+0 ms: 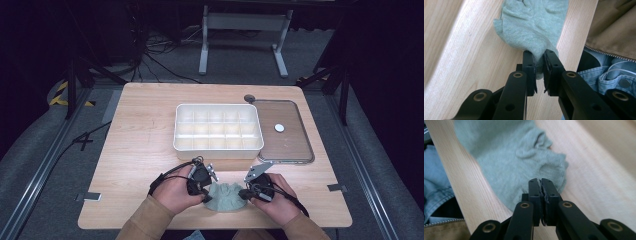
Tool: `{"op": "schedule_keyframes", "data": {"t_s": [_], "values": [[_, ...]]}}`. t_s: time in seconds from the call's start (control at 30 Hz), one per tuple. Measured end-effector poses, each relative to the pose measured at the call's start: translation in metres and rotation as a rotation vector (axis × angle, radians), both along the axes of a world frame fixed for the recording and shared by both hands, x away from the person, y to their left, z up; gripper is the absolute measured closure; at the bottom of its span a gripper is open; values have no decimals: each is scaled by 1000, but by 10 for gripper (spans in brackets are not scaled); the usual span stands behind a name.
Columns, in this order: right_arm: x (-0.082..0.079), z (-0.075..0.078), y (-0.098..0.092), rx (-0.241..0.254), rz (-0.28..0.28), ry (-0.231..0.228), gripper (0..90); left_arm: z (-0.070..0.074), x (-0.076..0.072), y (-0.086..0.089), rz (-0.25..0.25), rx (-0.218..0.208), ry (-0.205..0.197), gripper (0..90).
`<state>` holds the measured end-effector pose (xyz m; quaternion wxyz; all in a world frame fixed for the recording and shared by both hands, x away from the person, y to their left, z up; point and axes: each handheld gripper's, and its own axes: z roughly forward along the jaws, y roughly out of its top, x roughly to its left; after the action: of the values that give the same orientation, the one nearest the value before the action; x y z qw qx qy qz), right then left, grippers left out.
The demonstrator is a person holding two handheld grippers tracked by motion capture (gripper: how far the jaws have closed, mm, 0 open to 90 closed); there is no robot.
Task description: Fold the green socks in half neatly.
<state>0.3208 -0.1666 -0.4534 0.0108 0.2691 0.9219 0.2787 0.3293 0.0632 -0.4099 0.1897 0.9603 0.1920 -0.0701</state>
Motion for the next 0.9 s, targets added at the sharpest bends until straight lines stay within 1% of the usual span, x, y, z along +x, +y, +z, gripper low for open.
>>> {"op": "schedule_keyframes", "data": {"t_s": [0.03,0.1,0.13,0.17,0.23,0.37,0.47,0.6,0.63,0.7,0.77,0.8,0.83,0.87,0.9], "values": [[1,-1,-1,22,-1,12,874,1,0,-1,3,-6,-3,809],[2,-1,-1,23,9,14,878,1,1,-2,-5,-12,-10,808],[3,-3,-1,49,18,15,884,1,2,-6,-7,-21,-14,808],[3,-3,-1,49,18,15,884,1,2,-6,-7,-21,-14,808],[2,-6,0,81,25,18,887,0,4,-12,-20,-21,-16,808],[1,-7,1,86,30,10,889,-1,5,-22,-45,-24,-15,808],[1,-8,0,100,22,9,890,-5,6,-30,-61,-19,-12,806],[-1,-8,0,100,23,-3,890,-11,8,-38,-72,-19,-2,798],[-1,-8,0,100,24,-6,890,-13,8,-39,-70,-27,-9,798],[-2,-8,0,98,22,-15,889,-15,8,-40,-72,-31,-8,798],[-2,-8,0,99,20,-17,889,-15,7,-41,-77,-57,-7,784],[-2,-8,0,99,20,-17,889,-15,7,-40,-77,-77,-4,772],[-2,-8,0,98,21,-16,888,-13,6,-38,-78,-111,-5,748],[-2,-8,0,98,21,-16,888,-13,6,-38,-78,-111,-5,667],[-2,-8,0,98,20,-16,887,-12,5,-37,-79,-141,-9,667]]}}
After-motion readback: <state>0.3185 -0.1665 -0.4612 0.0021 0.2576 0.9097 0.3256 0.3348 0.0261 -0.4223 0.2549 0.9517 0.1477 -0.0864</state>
